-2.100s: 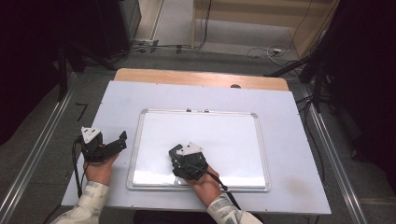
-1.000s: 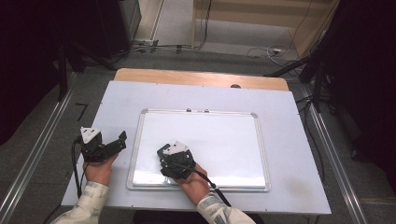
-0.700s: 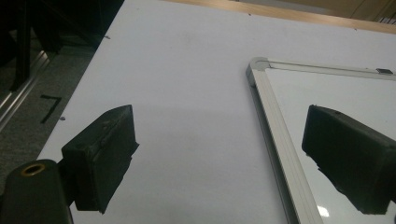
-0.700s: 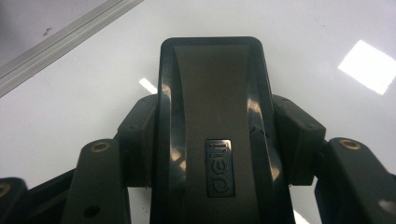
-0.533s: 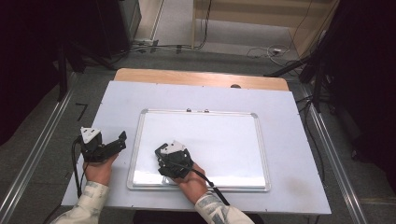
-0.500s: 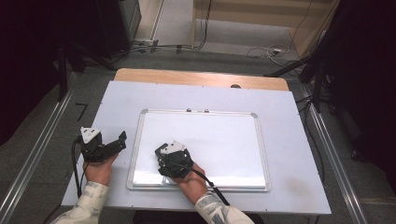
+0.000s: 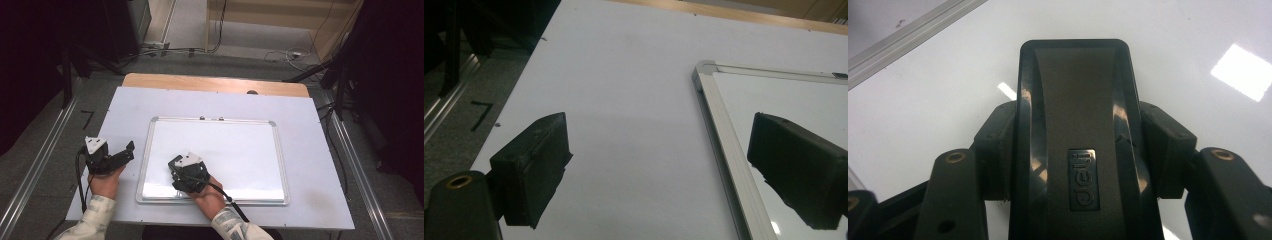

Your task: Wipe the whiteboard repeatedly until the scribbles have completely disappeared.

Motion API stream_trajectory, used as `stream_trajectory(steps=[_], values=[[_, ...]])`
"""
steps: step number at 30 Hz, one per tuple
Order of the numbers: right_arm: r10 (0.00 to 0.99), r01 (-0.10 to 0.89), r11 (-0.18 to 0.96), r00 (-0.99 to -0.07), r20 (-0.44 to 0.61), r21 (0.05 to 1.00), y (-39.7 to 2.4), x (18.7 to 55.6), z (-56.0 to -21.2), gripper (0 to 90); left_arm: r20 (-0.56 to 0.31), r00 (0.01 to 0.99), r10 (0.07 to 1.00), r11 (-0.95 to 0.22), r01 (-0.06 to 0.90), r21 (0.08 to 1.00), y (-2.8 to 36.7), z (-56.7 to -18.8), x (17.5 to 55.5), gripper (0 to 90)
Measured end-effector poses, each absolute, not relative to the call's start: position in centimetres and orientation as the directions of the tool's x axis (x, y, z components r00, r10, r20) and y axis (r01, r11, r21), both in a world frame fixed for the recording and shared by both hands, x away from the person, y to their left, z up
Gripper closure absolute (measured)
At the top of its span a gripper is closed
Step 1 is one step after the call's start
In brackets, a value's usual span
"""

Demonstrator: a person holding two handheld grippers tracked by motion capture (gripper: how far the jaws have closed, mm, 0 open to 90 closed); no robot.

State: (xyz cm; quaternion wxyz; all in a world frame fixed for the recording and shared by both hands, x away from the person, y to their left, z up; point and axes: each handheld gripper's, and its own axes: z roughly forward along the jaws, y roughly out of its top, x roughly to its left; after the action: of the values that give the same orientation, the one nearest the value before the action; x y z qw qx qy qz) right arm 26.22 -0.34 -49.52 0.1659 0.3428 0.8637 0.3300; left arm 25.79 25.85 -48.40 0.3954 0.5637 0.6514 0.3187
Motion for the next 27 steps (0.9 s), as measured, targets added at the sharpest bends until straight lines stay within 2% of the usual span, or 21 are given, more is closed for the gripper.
stream_trajectory(steps=[27], values=[[0.713, 0.493, 0.54, -0.699, -0.06, 0.682, -2.6, 26.2, -49.5, 39.0, -0.155, -0.053, 0.987, 0.161, 0.481, 0.862, 25.9, -48.4, 25.7, 10.4]])
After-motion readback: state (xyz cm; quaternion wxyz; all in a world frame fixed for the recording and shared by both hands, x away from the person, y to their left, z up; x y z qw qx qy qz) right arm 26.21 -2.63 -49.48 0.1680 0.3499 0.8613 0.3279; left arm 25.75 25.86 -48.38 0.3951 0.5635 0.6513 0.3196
